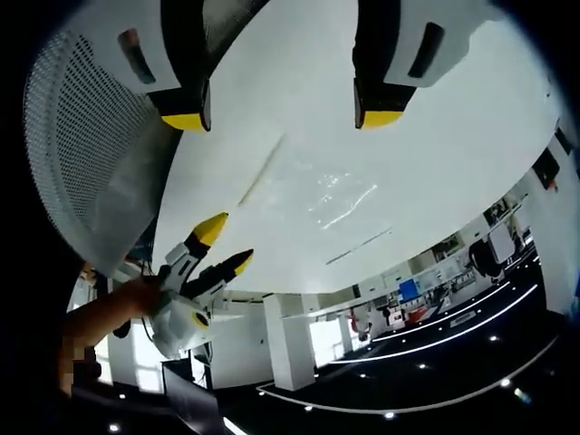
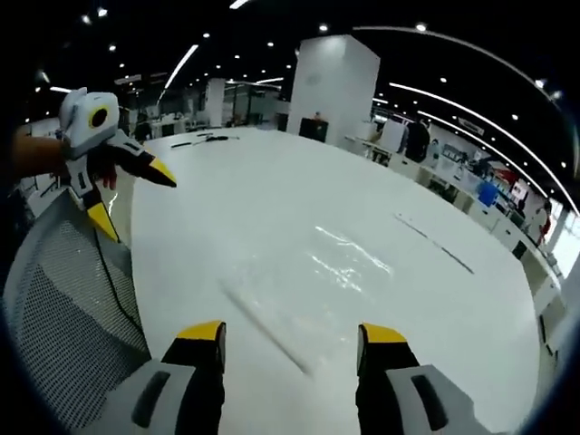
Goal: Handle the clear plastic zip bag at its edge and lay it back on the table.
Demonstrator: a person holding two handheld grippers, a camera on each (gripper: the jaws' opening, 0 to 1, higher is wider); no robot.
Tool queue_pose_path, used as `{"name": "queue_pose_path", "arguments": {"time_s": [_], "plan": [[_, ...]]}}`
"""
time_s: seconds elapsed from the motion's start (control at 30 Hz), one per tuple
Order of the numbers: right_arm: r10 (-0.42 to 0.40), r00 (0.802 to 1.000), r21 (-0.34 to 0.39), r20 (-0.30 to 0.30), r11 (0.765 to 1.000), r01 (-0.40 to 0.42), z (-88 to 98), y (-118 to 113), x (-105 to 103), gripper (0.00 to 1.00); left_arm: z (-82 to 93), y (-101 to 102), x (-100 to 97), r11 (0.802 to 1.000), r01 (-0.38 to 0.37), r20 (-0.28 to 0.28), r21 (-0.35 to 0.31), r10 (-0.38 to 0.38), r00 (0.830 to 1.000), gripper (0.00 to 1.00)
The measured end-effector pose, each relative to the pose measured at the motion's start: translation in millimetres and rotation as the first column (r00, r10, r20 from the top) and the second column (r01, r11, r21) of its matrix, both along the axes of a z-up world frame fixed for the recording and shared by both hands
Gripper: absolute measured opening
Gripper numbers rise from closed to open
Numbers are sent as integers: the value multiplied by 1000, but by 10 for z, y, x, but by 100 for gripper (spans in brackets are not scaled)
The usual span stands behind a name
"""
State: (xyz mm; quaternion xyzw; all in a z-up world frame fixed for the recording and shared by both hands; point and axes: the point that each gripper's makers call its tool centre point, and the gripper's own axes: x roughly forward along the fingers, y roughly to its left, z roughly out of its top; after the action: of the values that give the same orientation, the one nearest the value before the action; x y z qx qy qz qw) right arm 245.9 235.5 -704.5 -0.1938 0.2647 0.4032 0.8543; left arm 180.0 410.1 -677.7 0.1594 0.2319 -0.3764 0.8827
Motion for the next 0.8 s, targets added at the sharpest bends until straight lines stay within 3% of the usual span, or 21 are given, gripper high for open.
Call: {"name": "queue_pose_path", "arguments": {"time_s": [0.5, 0.8], "plan": [[-123, 991, 80, 47, 990, 119, 174, -586, -239, 81, -144, 5, -71, 1000, -12, -19, -24, 12, 1000, 68], [-167, 985, 115, 53, 980, 160, 127, -796, -379, 96, -210, 1, -99, 999, -22, -8, -25, 22, 1000, 73]]}}
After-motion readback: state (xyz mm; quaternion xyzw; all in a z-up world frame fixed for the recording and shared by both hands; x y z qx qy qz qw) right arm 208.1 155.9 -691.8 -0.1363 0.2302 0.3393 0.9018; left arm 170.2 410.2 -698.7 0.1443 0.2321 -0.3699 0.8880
